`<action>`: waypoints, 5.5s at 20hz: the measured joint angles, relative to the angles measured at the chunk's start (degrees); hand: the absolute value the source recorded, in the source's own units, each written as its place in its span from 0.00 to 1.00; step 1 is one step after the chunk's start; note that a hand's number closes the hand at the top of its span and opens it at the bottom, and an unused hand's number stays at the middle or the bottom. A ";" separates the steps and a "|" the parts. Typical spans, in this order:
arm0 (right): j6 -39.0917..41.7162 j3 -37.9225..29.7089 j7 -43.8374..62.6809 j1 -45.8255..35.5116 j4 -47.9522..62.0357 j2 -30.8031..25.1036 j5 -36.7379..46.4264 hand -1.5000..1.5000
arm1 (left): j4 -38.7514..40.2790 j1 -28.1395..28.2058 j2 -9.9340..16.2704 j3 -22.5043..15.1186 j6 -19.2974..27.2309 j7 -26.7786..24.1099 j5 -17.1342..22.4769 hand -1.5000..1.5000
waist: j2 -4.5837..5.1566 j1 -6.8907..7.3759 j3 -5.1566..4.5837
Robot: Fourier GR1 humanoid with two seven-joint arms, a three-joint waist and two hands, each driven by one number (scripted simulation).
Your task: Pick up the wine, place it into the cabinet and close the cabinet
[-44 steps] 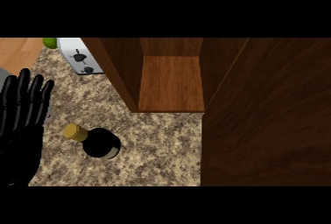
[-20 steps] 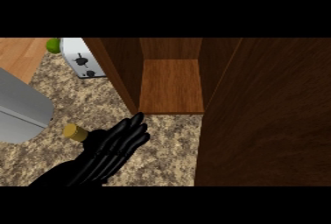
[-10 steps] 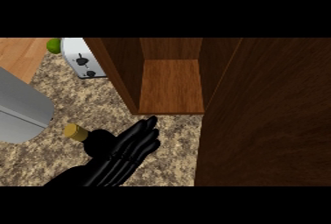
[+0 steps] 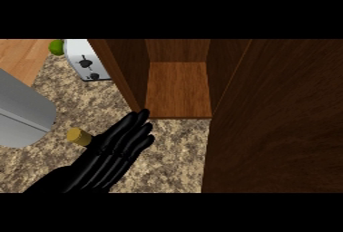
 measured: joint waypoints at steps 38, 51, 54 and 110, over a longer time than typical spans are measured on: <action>-4.77 2.74 5.63 -5.72 -0.74 -0.93 1.72 0.00 | 10.41 7.43 10.15 35.46 -22.95 -10.78 16.17 0.00 | 0.35 -0.44 -0.08; -5.39 3.01 5.92 -6.01 -0.92 -1.80 2.06 0.00 | 25.09 13.28 8.45 35.83 -34.65 -23.98 11.17 0.00 | 0.36 -0.87 -0.04; -5.02 1.83 5.67 -5.79 -0.95 -2.36 1.97 0.00 | 28.83 14.22 7.54 35.12 -36.94 -28.52 7.74 0.00 | 0.39 -0.95 -0.04; -6.15 2.93 6.03 -6.44 -0.99 -2.97 2.13 0.00 | 92.99 3.05 5.21 37.06 -43.25 -73.86 -11.05 0.00 | 0.34 -1.03 0.02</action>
